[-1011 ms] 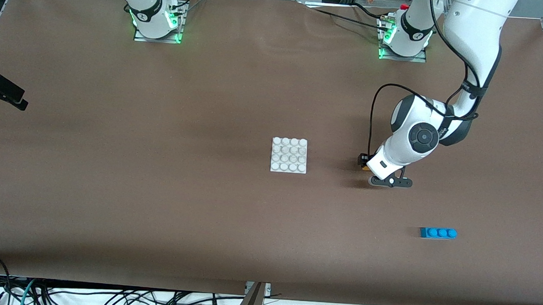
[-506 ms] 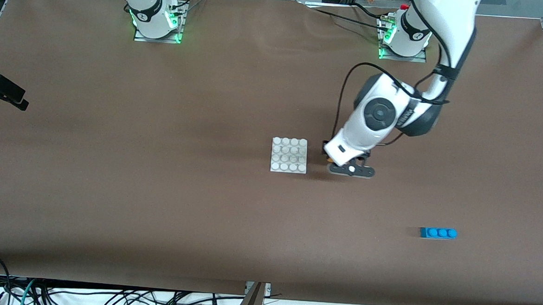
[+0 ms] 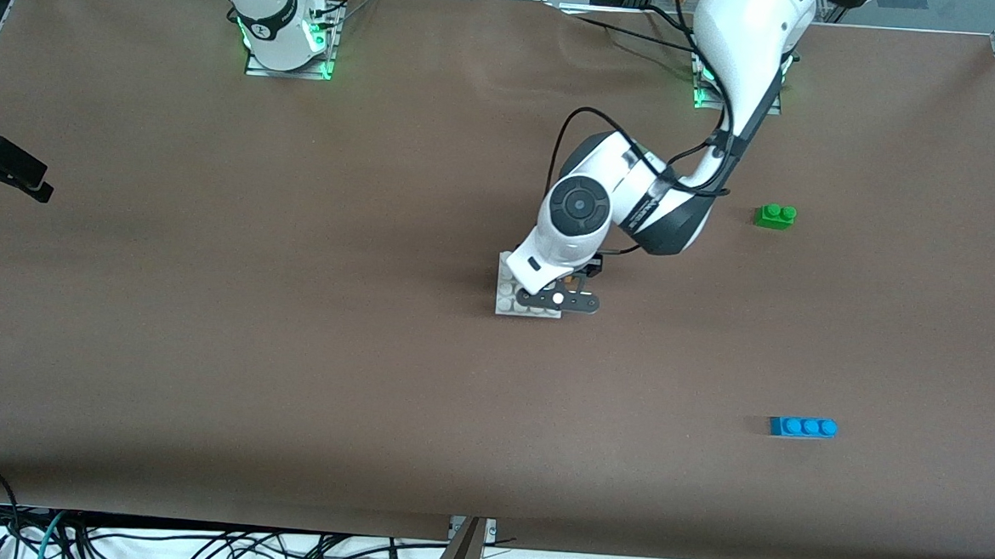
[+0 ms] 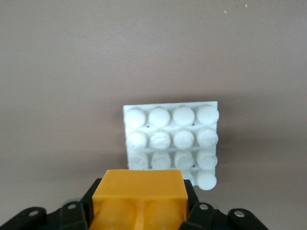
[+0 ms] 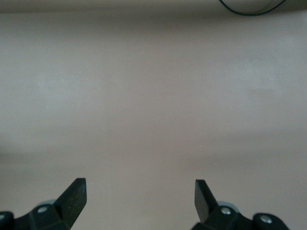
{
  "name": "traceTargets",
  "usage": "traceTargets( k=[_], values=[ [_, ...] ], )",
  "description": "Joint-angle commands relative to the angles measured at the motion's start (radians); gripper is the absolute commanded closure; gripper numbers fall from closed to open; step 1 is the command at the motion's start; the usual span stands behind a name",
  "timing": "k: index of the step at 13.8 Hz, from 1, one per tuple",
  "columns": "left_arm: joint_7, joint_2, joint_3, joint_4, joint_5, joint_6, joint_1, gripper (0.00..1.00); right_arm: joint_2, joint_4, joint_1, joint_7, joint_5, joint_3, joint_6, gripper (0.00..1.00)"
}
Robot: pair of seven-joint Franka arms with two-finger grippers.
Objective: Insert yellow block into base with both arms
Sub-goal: 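Lower the yellow block onto the base plate studs with the left gripper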
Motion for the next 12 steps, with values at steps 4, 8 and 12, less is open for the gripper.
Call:
traceTargets(
  k=[4,8,12],
  values=[
    [-0.120,0.105,0.018,0.072,0.024,0.007,-0.069,0.72,-0.009,-0.004,-0.007,-0.004,-0.006,0.010,-0.006,0.00],
    [-0.111,0.135,0.015,0.067,0.034,0.044,-0.061,0.72,-0.009,-0.004,-0.005,-0.004,-0.007,0.010,-0.008,0.00],
    [-0.108,0.135,0.015,0.054,0.044,0.092,-0.063,0.72,-0.009,-0.004,-0.007,-0.004,-0.007,0.010,-0.006,0.00]
  ],
)
